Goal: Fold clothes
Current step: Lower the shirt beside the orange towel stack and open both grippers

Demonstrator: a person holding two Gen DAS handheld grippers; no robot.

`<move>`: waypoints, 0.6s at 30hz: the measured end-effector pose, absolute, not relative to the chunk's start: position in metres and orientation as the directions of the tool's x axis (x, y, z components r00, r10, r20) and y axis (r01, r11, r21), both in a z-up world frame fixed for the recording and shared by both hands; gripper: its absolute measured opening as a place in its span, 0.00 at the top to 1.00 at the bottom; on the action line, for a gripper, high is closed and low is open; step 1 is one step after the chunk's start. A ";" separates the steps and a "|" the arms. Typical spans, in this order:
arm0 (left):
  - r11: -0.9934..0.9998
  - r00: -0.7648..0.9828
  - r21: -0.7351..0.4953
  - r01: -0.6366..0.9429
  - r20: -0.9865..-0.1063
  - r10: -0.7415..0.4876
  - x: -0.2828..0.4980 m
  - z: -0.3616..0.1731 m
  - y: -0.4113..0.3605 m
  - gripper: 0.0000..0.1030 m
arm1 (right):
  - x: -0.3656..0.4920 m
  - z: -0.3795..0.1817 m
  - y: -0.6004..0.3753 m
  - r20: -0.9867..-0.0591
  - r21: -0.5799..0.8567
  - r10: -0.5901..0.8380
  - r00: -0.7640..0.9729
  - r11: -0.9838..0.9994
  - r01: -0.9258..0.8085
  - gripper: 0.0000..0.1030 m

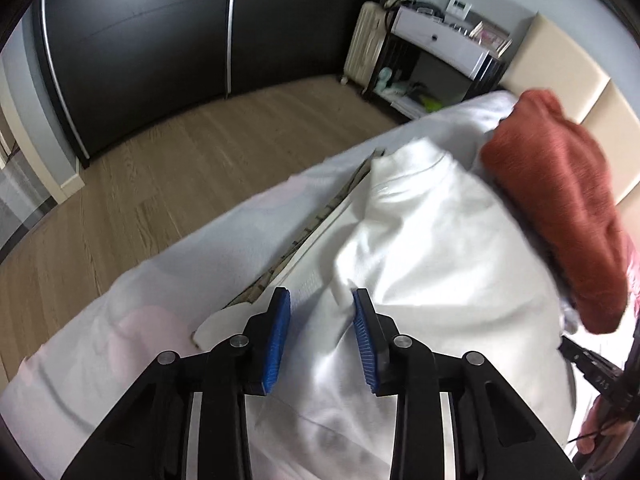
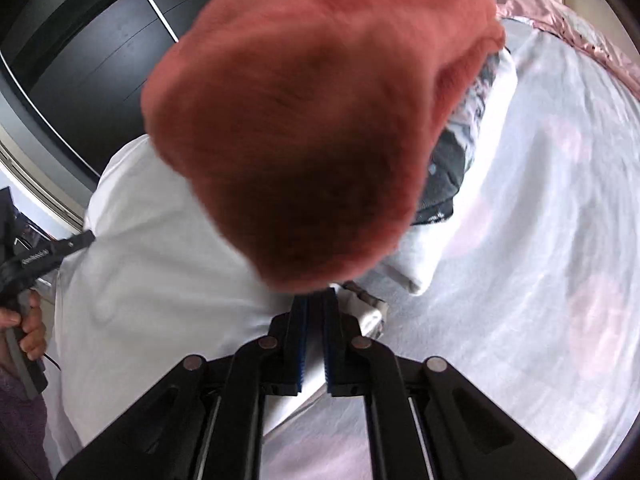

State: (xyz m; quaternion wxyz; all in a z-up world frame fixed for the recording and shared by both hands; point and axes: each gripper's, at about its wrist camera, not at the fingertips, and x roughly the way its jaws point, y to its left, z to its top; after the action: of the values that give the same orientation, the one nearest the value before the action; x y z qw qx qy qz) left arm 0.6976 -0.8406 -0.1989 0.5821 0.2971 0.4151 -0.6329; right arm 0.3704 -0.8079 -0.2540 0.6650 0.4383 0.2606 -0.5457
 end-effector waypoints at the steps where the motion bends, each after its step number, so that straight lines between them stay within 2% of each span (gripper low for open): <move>1: 0.021 -0.136 -0.167 0.986 -0.864 -0.485 0.695 -0.202 -0.843 0.67 | 0.370 -0.257 -0.809 -0.825 0.298 -0.497 0.269 0.022 0.954 0.97; 11: 0.017 -0.127 -0.159 0.987 -0.844 -0.521 0.705 -0.176 -0.798 0.65 | 0.358 -0.248 -0.805 -0.840 0.277 -0.491 0.230 -0.023 0.961 1.00; 12: 0.016 -0.127 -0.160 0.987 -0.841 -0.526 0.706 -0.172 -0.793 0.65 | 0.356 -0.243 -0.799 -0.841 0.274 -0.493 0.222 -0.035 0.961 0.99; 13: 0.016 -0.128 -0.160 0.987 -0.838 -0.530 0.708 -0.168 -0.787 0.65 | 0.354 -0.237 -0.793 -0.842 0.272 -0.495 0.214 -0.046 0.961 0.94; 18: -0.117 -0.216 -0.181 0.976 -0.809 -0.546 0.677 -0.144 -0.730 0.65 | 0.370 -0.205 -0.753 -0.812 0.358 -0.502 0.299 -0.024 0.933 0.92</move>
State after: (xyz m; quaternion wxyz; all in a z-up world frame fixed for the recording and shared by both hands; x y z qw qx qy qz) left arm 0.6774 -0.7304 -0.1442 0.5535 0.2926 0.3674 -0.6877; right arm 0.3700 -0.7529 -0.2046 0.6588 0.4640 0.2324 -0.5447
